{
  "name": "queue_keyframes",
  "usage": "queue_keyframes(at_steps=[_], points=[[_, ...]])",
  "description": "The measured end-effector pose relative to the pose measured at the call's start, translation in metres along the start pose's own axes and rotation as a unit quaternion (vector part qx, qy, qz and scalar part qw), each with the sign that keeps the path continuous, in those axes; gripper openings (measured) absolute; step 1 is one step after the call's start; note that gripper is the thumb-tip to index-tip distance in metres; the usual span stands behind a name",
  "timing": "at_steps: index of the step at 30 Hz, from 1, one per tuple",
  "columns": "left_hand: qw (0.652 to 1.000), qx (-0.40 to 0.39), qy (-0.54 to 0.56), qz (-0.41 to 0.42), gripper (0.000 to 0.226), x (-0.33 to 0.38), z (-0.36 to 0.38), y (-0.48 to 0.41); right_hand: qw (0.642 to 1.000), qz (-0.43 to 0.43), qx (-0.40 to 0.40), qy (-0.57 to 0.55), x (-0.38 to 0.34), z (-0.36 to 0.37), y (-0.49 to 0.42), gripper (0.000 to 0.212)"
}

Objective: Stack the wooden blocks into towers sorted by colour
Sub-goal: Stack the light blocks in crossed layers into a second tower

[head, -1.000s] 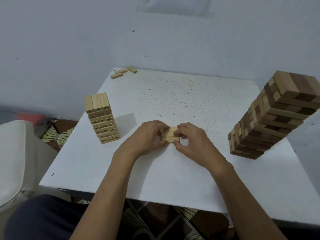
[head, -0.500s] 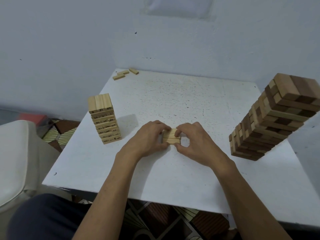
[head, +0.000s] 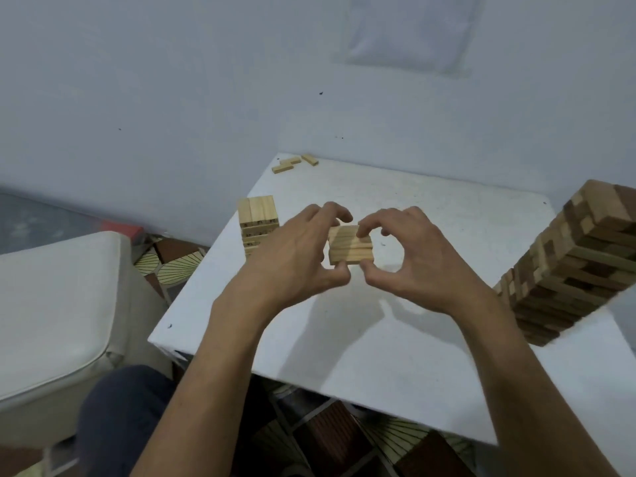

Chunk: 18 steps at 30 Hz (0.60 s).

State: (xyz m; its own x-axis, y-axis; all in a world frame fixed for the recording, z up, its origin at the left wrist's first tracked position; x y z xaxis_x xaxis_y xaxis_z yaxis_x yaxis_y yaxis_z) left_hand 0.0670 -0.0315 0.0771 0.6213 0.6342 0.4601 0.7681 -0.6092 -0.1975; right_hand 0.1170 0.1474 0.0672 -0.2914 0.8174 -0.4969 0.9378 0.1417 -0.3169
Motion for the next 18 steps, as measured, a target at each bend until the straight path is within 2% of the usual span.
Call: queue_keyframes(at_steps=[6, 18], points=[[0.997, 0.068, -0.013, -0.046, 0.057, -0.036, -0.051, 0.008, 0.998, -0.055, -0.010, -0.007, -0.041, 0.010, -0.056, 0.033], [0.991, 0.090, 0.013, -0.100, 0.059, -0.114, -0.059, 0.001, 0.996, -0.059, -0.067, -0.018, -0.050, 0.060, -0.125, 0.037]])
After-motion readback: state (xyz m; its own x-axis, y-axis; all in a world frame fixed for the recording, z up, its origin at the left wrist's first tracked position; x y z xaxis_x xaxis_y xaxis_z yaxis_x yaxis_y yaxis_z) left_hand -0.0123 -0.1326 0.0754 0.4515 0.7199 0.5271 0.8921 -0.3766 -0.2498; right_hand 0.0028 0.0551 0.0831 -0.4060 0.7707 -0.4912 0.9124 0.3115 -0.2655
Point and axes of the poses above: each hand's wrist, its own y-axis away from the middle knuckle, its own z-axis out of the palm, x = y × z, the point moved 2 cm from there along -y, towards the middle knuckle, and after that the axes turned 1 degree about -z, right-handed, at the moved point
